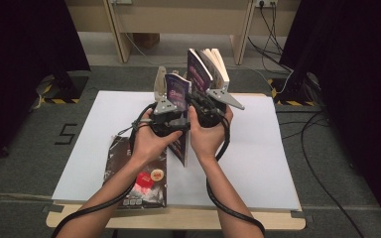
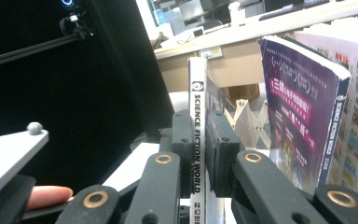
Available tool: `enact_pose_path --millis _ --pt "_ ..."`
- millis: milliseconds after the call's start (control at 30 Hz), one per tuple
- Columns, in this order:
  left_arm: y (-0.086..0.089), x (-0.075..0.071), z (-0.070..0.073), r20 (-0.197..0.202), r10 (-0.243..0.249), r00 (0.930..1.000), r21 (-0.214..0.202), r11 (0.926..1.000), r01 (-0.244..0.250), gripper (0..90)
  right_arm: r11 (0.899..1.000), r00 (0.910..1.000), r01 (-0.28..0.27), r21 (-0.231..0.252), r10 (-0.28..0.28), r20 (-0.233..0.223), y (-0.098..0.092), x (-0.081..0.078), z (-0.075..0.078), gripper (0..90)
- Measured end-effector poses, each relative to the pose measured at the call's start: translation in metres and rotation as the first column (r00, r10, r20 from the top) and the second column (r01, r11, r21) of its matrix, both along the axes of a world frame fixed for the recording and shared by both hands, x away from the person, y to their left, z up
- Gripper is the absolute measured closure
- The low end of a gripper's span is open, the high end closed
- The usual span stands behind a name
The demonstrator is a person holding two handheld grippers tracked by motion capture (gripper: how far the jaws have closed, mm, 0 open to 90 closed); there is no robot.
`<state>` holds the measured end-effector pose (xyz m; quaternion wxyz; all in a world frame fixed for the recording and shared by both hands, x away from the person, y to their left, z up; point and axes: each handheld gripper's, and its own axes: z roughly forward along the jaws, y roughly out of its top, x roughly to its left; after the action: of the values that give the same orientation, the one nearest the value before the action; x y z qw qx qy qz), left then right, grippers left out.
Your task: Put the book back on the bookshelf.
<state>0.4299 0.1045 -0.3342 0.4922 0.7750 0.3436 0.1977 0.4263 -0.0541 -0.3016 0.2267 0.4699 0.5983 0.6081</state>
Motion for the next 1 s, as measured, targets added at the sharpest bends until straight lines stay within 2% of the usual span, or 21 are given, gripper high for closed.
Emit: enact_pose_path --millis 133,300,367,600,767,1000 --pt "0.000 -0.001 -0.004 -0.001 0.009 1.0000 0.030 0.9995 -0.009 45.1 0.999 0.9998 0.003 -0.042 -0.002 0.018 0.005 -0.005 -0.001 83.8" --pt "-0.003 -0.002 -0.010 0.000 0.037 0.9993 0.049 0.9981 -0.037 43.5 0.999 0.9998 0.018 -0.048 -0.018 0.009 0.005 -0.009 -0.007 83.8" --pt "-0.005 -0.002 -0.011 0.019 0.055 0.9983 0.044 0.9975 -0.056 41.3 0.998 0.9996 0.019 -0.057 -0.018 0.020 0.006 -0.010 -0.008 83.8" --pt "-0.004 0.002 -0.008 0.019 0.084 0.9963 -0.005 0.9964 -0.084 39.0 0.998 0.9994 0.018 -0.068 -0.016 0.029 0.010 -0.014 -0.008 83.7" --pt "-0.003 0.004 -0.007 0.020 0.094 0.9954 -0.013 0.9955 -0.094 38.0 0.998 0.9993 0.014 -0.069 -0.012 0.036 0.012 -0.016 -0.008 83.5" --pt "-0.005 0.001 -0.009 0.040 0.113 0.9928 0.015 0.9934 -0.113 42.0 0.998 0.9994 0.001 -0.066 0.001 0.033 0.015 -0.017 -0.009 83.2"
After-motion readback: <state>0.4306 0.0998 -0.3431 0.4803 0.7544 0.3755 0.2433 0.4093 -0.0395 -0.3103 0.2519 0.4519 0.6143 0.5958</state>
